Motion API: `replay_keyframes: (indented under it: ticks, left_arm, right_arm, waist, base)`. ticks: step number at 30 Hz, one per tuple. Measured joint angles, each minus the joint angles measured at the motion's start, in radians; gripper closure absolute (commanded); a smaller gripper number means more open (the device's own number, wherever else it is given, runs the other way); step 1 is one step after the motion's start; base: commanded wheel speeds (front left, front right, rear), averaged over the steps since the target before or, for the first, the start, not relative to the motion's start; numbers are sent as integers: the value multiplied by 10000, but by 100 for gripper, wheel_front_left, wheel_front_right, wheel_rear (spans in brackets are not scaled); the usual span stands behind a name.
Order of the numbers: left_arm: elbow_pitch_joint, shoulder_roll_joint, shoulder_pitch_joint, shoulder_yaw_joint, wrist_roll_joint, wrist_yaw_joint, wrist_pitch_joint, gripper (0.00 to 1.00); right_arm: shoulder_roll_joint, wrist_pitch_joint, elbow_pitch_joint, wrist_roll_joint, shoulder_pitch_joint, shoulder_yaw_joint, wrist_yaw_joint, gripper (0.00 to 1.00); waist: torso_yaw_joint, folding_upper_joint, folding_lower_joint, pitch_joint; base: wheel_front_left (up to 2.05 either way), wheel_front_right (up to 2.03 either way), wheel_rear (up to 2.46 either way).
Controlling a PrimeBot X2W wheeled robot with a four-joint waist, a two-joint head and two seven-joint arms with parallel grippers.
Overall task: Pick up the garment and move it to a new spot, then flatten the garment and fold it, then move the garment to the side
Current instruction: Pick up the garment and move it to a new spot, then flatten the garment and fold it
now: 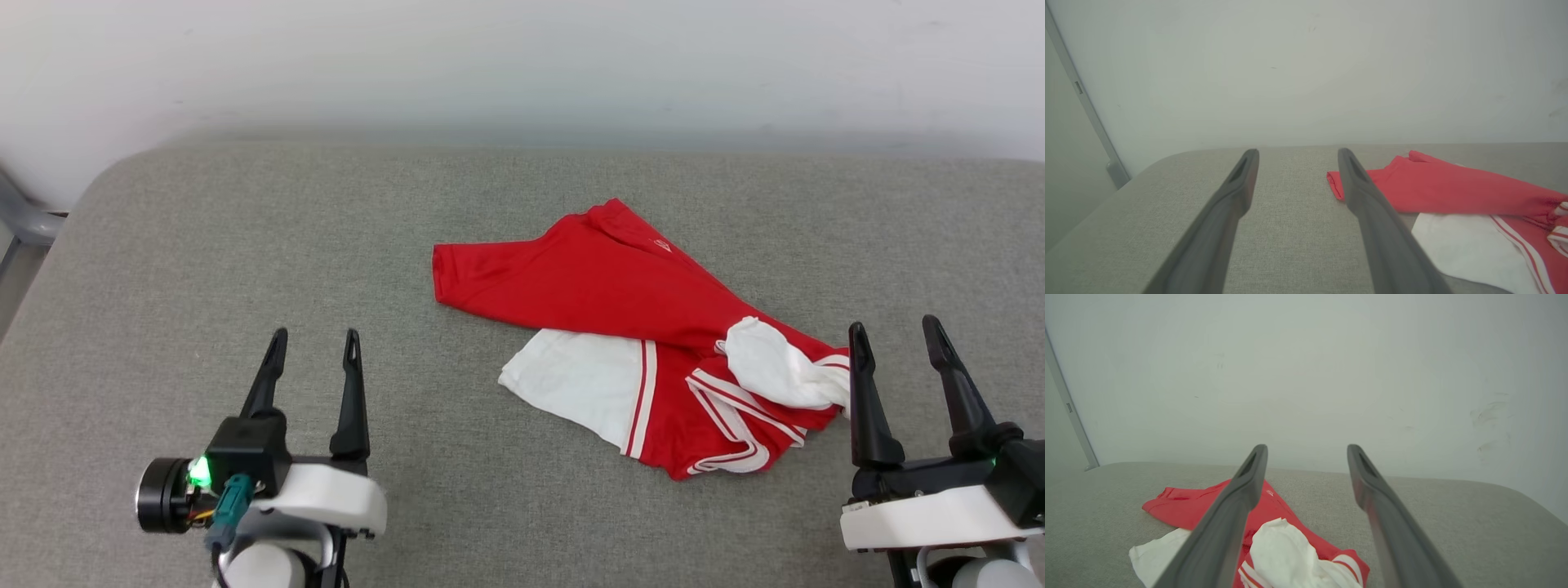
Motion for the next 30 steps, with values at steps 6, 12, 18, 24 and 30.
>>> replay_keyframes:
  ticks: [6,12,18,24,30]
  left_arm:
    - [-180,-491,815,876,504,-531,0,0]
    - [-211,-941,1215,1484,966,-1039,0,0]
    - [-188,-1250,1440,1898,1354,-1398,0,0]
    - [-161,-1404,1611,2220,1609,-1664,0,0]
    - [-105,-1528,1655,2416,1816,-1933,0,0]
  right_arm:
    - [0,0,134,107,291,33,0,0]
    - [0,0,265,203,590,69,0,0]
    - [0,0,481,297,845,58,0,0]
    - [0,0,571,376,921,65,0,0]
    - [0,0,610,387,933,58,0,0]
  waist:
    - [-68,0,0,-199]
    - [-108,0,0,-304]
    - [-114,0,0,-414]
    - [-145,0,0,-507]
    - [-132,0,0,-561]
  base:
    - [0,0,0]
    - [0,0,0]
    - [0,0,0]
    - [0,0,0]
    - [0,0,0]
